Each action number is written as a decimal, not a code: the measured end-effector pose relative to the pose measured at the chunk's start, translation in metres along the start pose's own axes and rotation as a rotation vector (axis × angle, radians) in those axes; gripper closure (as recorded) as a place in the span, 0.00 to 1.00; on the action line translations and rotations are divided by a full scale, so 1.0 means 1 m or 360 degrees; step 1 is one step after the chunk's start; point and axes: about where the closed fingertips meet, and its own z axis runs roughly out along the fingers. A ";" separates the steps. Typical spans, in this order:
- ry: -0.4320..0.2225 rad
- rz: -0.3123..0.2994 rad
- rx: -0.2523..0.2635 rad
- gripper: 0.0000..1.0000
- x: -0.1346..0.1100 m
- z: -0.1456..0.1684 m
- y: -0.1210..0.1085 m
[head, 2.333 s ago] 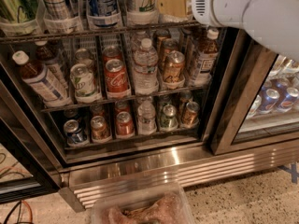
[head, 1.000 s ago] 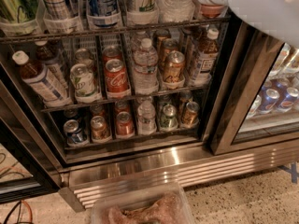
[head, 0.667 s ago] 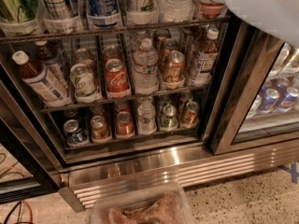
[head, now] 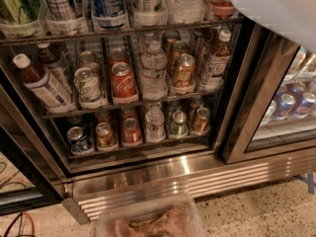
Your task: Pick water bottle from top shelf of fridge
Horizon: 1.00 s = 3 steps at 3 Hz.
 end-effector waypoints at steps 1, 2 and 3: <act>-0.0003 0.0008 0.0025 0.24 -0.001 0.008 -0.008; -0.0001 0.0015 0.0046 0.23 -0.002 0.013 -0.014; 0.0002 0.0039 0.0004 0.42 0.002 0.015 -0.016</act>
Offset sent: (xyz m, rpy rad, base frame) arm 0.0286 -0.0164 -0.0050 0.0075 0.0040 -0.0508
